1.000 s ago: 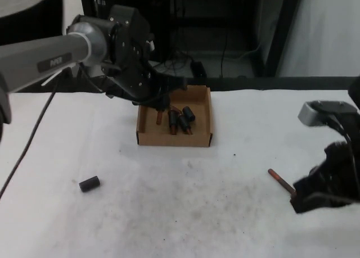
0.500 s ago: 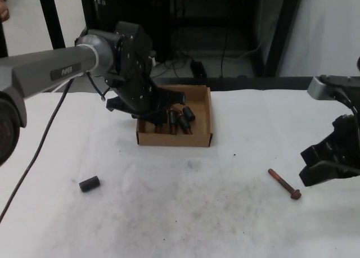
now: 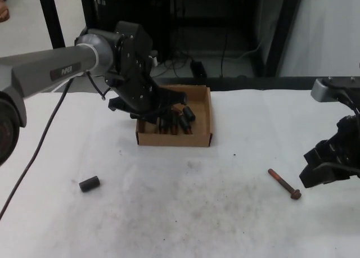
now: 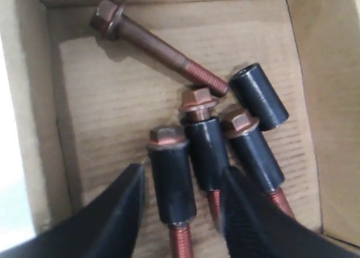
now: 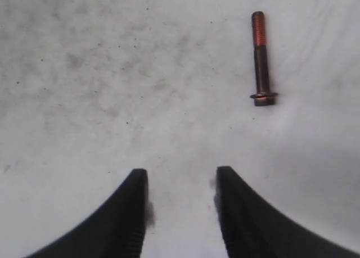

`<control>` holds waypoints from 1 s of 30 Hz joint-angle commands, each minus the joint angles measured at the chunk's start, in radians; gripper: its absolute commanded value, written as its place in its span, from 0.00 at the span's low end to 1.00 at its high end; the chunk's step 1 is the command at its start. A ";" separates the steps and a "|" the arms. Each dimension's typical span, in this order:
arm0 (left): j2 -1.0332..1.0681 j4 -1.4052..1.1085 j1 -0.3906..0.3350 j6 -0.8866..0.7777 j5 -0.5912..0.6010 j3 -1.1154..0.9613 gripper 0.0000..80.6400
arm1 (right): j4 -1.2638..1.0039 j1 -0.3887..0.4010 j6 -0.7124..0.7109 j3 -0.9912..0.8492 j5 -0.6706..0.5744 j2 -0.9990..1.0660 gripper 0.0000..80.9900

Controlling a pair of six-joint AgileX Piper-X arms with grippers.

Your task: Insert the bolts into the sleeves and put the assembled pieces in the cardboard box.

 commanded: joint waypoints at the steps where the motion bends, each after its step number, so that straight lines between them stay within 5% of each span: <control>1: -0.016 0.019 0.006 -0.024 0.003 -0.011 0.57 | 0.002 -0.005 0.014 -0.013 0.020 0.018 0.50; 20: -0.196 0.172 0.077 0.082 0.126 -0.009 0.51 | -0.086 -0.005 0.020 -0.014 0.029 0.160 0.50; 30: -0.285 0.340 0.077 0.370 0.201 -0.006 0.51 | -0.091 -0.005 -0.034 -0.053 0.118 0.243 0.50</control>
